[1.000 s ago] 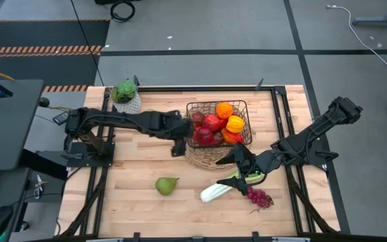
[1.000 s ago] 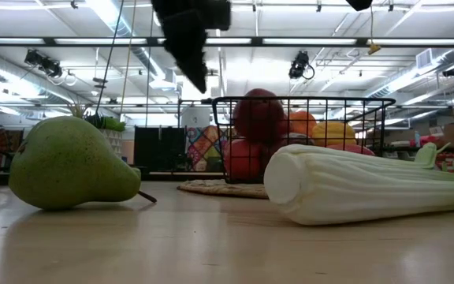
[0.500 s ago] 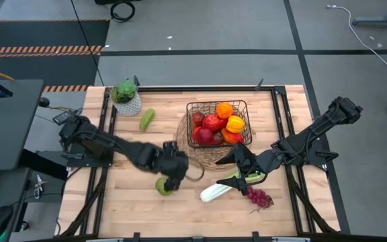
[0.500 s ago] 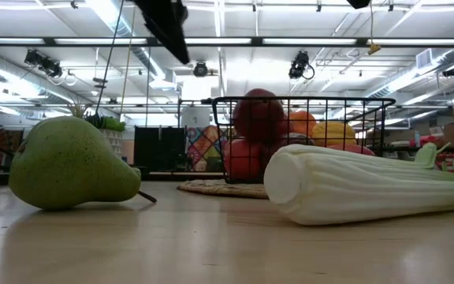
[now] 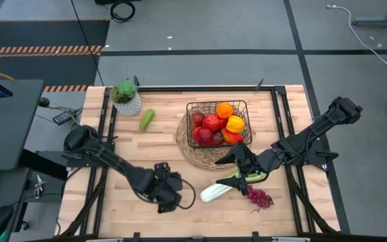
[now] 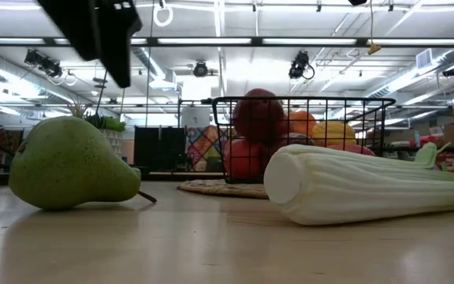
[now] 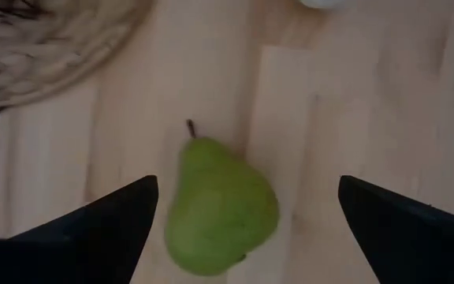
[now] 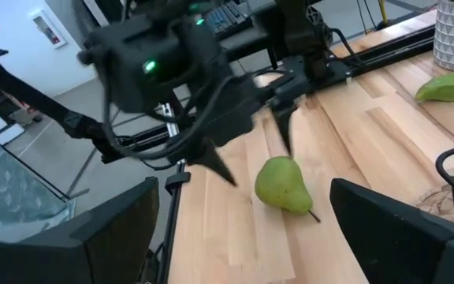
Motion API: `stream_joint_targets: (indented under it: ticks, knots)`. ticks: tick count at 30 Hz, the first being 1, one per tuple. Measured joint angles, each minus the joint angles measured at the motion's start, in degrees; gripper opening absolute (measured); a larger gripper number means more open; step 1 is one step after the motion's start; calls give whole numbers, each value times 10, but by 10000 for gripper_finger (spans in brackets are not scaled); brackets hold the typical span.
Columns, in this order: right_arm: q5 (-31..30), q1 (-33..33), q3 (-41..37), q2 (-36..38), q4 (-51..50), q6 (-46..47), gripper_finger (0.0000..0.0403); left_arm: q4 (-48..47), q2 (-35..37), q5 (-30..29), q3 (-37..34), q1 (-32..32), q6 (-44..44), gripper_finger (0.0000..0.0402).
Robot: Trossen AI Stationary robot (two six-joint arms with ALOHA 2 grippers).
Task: Build produce basket
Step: Put the green pear into the black wire basket
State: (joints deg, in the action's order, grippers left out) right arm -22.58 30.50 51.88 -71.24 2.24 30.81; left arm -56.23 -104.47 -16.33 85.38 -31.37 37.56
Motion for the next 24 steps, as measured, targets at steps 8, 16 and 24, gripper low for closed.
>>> stream_joint_targets:
  ticks: [8,16,24]
  knots:
    - [-2,0,0,0,3,-11,376,-3,-49,0,0,-21,24,400]
    - [-2,0,0,0,4,-43,376,-21,-102,-19,0,-15,27,400]
    - [-2,0,0,0,9,-70,376,-46,-145,55,0,19,26,400]
